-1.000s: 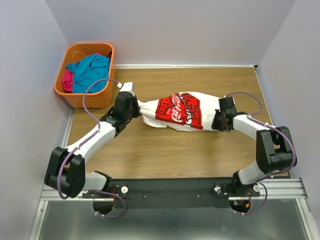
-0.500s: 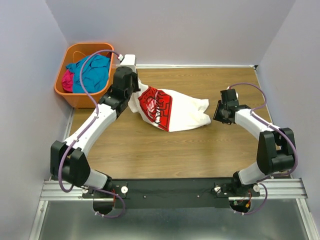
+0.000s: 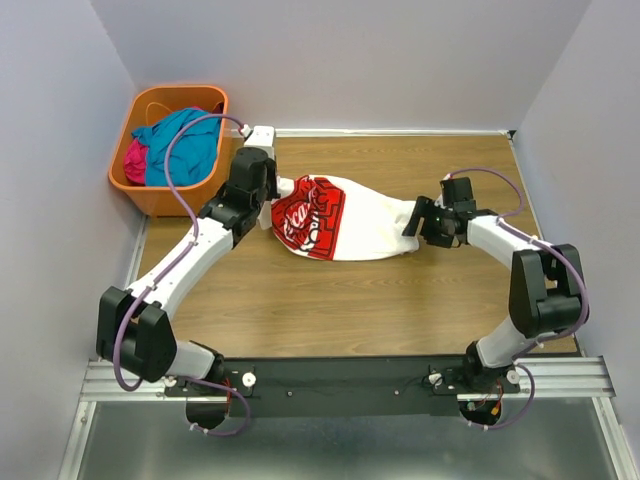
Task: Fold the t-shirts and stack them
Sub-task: Flatten the tshirt out
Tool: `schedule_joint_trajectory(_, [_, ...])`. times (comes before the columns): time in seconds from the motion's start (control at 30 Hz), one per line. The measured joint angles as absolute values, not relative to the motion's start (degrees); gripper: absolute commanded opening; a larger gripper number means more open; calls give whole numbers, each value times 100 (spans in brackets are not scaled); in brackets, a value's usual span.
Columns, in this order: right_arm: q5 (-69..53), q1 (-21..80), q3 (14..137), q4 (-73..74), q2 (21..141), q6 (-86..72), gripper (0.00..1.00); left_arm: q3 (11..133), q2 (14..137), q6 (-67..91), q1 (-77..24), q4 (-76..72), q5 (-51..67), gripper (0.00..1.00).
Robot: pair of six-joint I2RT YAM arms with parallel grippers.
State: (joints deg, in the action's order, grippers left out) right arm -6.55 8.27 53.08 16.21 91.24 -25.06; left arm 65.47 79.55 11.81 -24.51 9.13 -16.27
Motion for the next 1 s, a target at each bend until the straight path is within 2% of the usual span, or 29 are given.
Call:
schedule_joint_trajectory(0.1, [-1131,829,5293,1271,9351,-2611,79,6493,7887,1181,-2451,913,-1647,0])
schedule_joint_trajectory(0.17, [-1347,829,5275,1055,9522,-2705,67,6436,7841,1181,-2449,913,-1684,0])
schedule_joint_trajectory(0.2, [-1402,829,5266,996,9590,-2718,59,6401,7819,1181,-2449,913,-1723,0])
schedule_joint_trajectory(0.23, [-1481,829,5253,926,9692,-2770,38,6368,7795,1181,-2449,917,-1752,0])
schedule_joint_trajectory(0.27, [-1544,829,5253,871,9741,-2781,26,6344,7771,1181,-2449,921,-1772,0])
schedule_joint_trajectory(0.3, [-1601,829,5253,829,9762,-2801,7,6318,7734,1184,-2449,934,-1826,0])
schedule_joint_trajectory(0.33, [-1629,829,5253,816,9762,-2794,1,6309,7717,1184,-2449,950,-1850,0])
schedule_joint_trajectory(0.47, [-1546,829,5258,996,9487,-2794,0,6342,7494,1192,-2445,1177,-2080,0])
schedule_joint_trajectory(0.53, [-1282,832,5312,1483,8901,-2720,0,6436,7338,1181,-2443,1402,-2215,0])
schedule_joint_trajectory(0.77, [165,823,6893,3142,6775,-2268,1,6936,6071,919,-2438,1813,-2676,0])
schedule_joint_trajectory(1.0, [932,821,7651,3721,6455,-2080,1,7557,5876,635,-2438,1455,-2893,0])
